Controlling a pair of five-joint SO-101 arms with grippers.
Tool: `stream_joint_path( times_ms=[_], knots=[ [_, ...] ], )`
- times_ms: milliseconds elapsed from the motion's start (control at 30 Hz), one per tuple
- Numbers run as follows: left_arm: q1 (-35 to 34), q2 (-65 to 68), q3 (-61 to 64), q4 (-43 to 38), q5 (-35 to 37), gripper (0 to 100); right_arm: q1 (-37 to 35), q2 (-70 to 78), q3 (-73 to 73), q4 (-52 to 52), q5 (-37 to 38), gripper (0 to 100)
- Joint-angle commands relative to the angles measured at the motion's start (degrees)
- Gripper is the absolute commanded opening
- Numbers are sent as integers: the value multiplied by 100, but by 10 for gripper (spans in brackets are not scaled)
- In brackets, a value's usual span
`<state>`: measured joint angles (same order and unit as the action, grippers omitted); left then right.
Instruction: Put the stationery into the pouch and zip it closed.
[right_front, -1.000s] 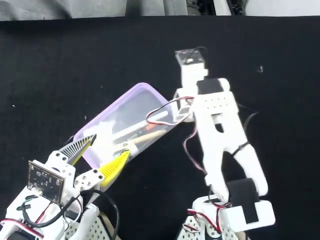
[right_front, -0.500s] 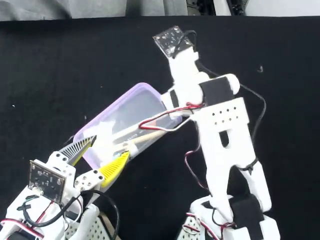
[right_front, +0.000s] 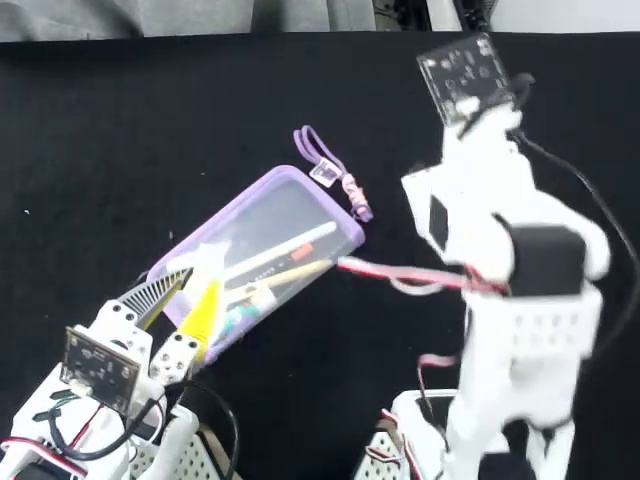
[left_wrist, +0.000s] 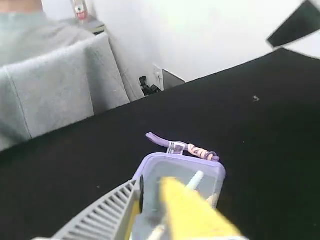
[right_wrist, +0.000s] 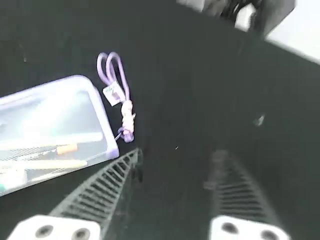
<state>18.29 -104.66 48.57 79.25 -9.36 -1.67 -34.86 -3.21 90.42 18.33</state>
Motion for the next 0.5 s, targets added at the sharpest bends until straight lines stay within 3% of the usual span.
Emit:
stream_joint_path(
  times_ms=[0, 133, 333, 467],
  knots=[
    [-40, 0, -189, -105, -440, 34, 62, -760, 233, -9, -70, 22],
    [-303, -9, -848, -88, -396, 27, 88, -1666, 1138, -484, -651, 11],
    [-1974, -9, -1560, 457, -396, 29, 62, -3635, 2712, -1081, -686, 11],
    [-2598, -9, -1508, 782, -387, 29, 62, -4831, 3626, -1213, -677, 11]
  ],
)
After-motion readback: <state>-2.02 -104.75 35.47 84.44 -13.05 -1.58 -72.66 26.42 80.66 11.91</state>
